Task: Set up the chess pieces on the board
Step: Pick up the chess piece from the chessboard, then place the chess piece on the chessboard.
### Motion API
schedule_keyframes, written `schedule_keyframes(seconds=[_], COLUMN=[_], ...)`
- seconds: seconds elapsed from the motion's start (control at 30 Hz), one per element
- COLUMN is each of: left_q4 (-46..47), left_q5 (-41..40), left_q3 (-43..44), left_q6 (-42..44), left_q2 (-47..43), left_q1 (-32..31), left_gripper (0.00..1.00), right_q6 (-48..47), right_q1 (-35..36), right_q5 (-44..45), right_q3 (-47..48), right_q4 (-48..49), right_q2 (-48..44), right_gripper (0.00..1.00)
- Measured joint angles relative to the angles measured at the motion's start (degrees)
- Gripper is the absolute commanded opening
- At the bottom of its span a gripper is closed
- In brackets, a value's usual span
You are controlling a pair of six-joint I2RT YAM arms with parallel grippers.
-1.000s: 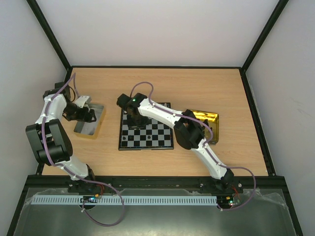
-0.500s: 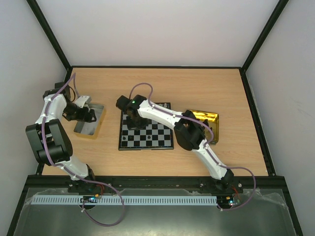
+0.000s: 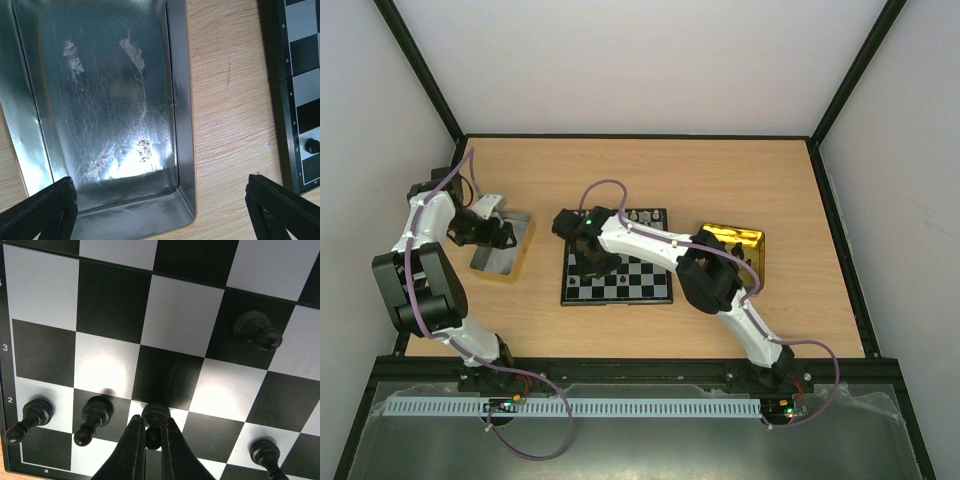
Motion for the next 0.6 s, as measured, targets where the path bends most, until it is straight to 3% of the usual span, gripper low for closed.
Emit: schedule_keyframes(seconds=[0.6], left_q4=[-0.81], left_q5=[0.02], left_q3=[-0.44], left_q6=[0.52], left_q2=[-1.95], left_q1=[0.02], left_gripper=[0.92], right_q6=[1.16], right_q1=[1.07], right_q5=[0.22], right_q3=[-2.97], right_q4=[1.60], right_q2=[-1.73], right_gripper=[0.06])
